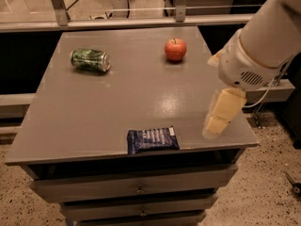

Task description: Move rxbar blueberry near green can

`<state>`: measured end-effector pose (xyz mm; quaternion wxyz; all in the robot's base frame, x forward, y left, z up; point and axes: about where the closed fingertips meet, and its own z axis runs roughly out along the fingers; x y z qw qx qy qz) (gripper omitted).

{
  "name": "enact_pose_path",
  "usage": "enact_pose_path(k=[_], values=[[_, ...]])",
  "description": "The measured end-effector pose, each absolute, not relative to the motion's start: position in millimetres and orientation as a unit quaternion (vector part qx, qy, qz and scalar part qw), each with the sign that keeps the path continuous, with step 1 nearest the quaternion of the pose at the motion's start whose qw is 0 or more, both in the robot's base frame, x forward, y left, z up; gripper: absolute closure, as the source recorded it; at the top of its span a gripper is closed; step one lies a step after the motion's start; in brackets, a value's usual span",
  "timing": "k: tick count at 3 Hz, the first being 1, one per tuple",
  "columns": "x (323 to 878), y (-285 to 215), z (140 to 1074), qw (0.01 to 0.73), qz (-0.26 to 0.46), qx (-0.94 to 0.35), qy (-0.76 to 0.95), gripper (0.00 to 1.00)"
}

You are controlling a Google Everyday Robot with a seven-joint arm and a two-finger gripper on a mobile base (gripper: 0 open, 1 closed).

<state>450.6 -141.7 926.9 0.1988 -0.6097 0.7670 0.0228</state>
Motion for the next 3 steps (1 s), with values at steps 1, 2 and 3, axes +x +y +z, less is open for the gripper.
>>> enact_pose_path(k=[1,2,3], values=[[460.0,-96.5,904.1,0.214,0.057,-0.609,0.761,0.0],[456.4,-63.0,885.2,0.212,0.089,-0.609,0.759,0.0],[445.6,-42.6,867.5,0.212,0.101,-0.611,0.756,0.0]])
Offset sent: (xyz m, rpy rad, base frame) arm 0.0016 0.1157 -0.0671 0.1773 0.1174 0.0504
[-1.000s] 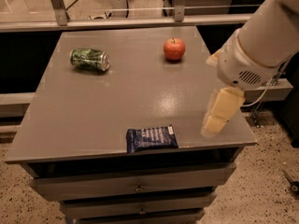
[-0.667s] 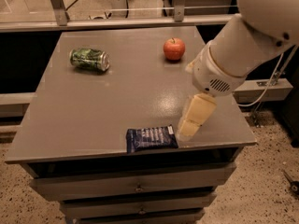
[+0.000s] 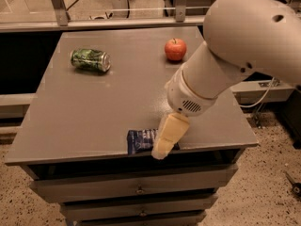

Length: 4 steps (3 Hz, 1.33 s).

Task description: Move rxbar blueberry near green can

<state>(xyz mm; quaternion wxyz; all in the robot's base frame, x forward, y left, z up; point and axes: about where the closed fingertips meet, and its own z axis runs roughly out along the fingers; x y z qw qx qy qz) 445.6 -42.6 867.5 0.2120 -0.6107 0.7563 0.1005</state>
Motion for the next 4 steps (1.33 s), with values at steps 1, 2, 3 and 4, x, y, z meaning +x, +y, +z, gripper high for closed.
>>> enact_pose_path(k=[1,2,3,4], values=[[436.2,-30.4,849.4,0.217,0.105,-0.608,0.757,0.0],[429.0,-24.2,838.3,0.221,0.105,-0.603,0.759,0.0],[424.0,-21.1,829.7,0.224,0.106,-0.597,0.763,0.15],[420.5,-19.7,825.6,0.226,0.108,-0.592,0.766,0.38]])
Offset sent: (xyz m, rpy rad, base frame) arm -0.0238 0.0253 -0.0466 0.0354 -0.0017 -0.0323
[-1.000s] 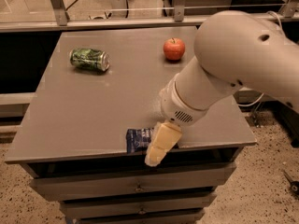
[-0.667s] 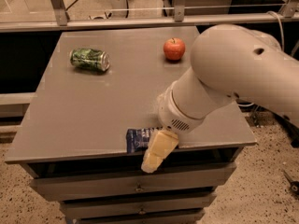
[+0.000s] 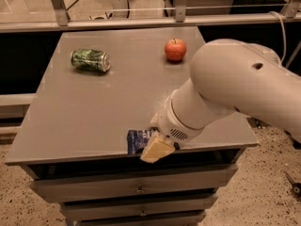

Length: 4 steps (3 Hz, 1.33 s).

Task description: Move rxbar blueberry near green can

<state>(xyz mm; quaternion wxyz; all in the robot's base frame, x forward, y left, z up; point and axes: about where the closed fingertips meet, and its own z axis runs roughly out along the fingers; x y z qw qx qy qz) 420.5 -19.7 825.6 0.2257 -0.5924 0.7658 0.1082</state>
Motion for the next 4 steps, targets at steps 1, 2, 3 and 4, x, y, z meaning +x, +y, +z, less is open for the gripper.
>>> enact_pose_path(k=[1,2,3,4], values=[[420.5,-20.2,827.7,0.23,0.109,-0.588,0.768,0.61],[427.7,-22.5,844.8,0.247,0.111,-0.583,0.766,0.84],[439.1,-25.6,865.2,0.267,0.108,-0.581,0.761,1.0],[461.5,-30.4,883.2,0.289,0.1,-0.577,0.757,1.0]])
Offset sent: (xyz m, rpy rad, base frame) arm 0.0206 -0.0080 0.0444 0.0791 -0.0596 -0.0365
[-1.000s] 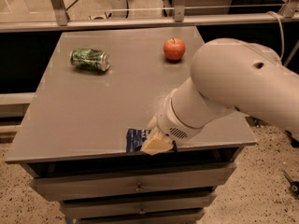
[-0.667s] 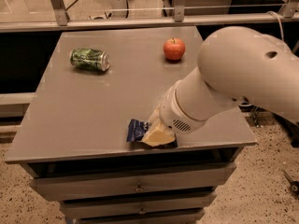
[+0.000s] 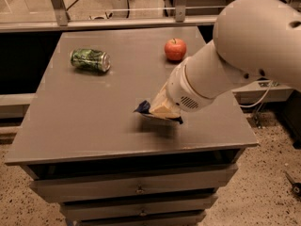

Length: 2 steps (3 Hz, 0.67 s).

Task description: Move rxbar blueberry near green can

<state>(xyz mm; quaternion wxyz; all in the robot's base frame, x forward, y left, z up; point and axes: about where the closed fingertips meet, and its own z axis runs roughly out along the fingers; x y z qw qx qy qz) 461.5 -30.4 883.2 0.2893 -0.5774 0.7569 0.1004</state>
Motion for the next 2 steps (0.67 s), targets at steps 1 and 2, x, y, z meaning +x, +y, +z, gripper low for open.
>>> enact_pose_path(k=[1,2], values=[[486.2,-40.6,903.0,0.31,0.086,-0.571,0.755,1.0],[492.3,-42.9,910.6,0.317,0.082,-0.569,0.754,1.0]])
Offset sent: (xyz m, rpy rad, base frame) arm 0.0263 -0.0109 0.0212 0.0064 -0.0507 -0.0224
